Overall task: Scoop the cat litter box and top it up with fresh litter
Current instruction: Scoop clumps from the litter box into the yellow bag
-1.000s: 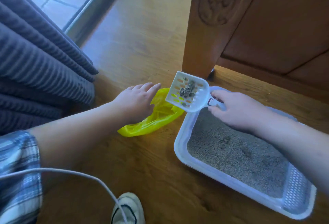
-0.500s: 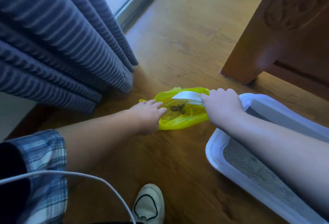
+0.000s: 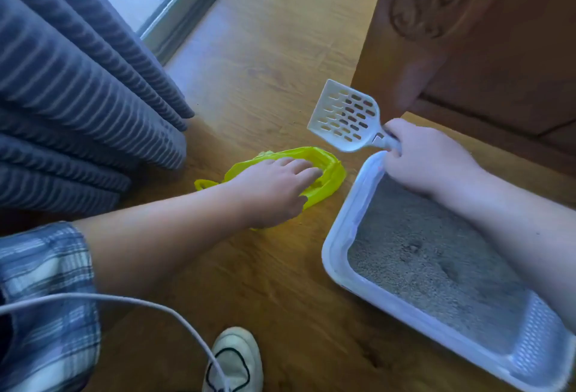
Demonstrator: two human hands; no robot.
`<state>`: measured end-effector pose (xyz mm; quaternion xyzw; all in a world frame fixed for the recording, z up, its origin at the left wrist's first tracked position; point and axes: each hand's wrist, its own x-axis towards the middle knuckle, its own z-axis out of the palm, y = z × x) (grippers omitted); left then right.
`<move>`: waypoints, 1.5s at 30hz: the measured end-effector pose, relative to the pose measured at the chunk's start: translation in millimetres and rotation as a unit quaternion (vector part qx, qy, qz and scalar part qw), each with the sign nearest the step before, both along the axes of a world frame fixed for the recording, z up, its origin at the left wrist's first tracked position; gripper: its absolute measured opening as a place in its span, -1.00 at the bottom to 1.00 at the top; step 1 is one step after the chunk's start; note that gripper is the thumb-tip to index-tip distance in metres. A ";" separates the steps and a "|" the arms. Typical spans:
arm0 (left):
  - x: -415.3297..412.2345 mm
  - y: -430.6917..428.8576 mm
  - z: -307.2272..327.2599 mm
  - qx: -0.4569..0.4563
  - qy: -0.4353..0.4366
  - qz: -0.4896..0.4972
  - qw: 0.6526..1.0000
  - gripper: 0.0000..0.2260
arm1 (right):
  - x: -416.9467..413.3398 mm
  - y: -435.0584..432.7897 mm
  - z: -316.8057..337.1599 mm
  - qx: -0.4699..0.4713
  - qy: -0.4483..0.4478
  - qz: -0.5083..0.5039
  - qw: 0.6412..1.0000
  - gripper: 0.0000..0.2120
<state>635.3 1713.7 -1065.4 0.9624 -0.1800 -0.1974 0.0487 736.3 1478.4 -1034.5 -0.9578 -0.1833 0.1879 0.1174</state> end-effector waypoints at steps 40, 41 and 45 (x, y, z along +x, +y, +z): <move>37.7 -141.0 -64.1 0.067 0.043 -0.104 0.991 -0.69 | -85.9 -149.4 -102.4 -0.241 0.243 -0.046 0.938 -0.74; 38.5 -140.9 -64.7 0.064 0.043 -0.105 0.991 -0.68 | -85.3 -145.8 -104.3 -0.234 0.242 -0.042 0.941 -0.73; 42.4 -135.9 -71.5 0.036 0.042 -0.118 0.991 -0.65 | -82.0 -132.3 -113.9 -0.203 0.241 -0.041 0.948 -0.71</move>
